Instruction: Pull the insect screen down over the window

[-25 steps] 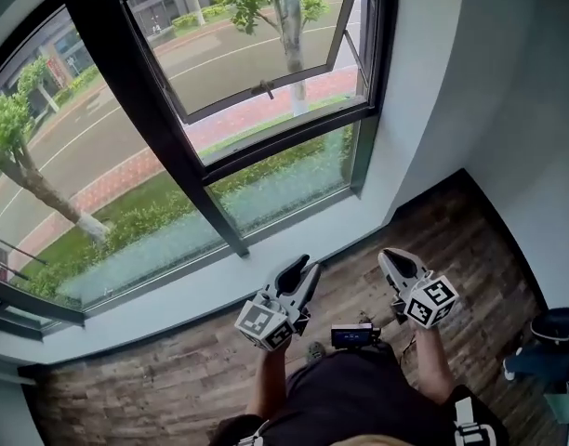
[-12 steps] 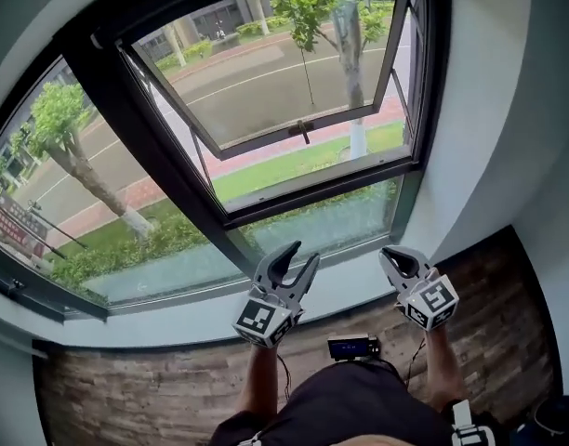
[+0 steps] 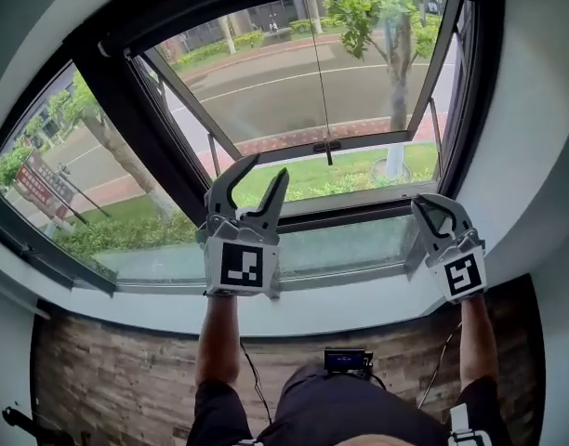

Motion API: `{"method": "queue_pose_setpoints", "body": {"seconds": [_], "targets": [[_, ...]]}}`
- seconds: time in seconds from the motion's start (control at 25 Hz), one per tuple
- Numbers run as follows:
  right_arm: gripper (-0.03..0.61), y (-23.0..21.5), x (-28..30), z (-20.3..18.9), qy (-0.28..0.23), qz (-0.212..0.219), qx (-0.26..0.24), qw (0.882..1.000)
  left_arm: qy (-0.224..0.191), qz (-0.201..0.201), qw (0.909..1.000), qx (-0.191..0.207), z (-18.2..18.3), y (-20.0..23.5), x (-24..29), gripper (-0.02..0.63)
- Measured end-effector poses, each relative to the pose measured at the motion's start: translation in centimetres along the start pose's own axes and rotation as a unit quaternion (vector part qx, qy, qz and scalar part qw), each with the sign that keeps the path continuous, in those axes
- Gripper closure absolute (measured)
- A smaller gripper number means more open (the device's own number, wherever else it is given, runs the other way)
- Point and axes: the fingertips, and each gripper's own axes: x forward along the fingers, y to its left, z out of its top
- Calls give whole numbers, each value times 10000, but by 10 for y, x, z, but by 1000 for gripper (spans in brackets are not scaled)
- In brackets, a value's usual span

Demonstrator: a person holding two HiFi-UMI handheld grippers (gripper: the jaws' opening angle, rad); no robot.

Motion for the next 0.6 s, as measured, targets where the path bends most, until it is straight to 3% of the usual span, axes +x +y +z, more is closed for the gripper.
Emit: {"method": "queue_pose_setpoints", "body": {"seconds": [0.12,0.24,0.4,0.6], "targets": [[568,-46,23,38,-133,-443,-740,9962,40,498,9912,1230,27,49,32,446],[569,-95,45,88,-231,-831,-1536,9844,-24,1003,9740,2033,62,102,68,446],[568,-144,81,146,-103,-1120,-2554,9603,51,1180,9557,2698,85,158,116,443],[568,-189,139,181,218,-1304,-3293,9349,417,827,9425,3210,72,182,166,445]]}}
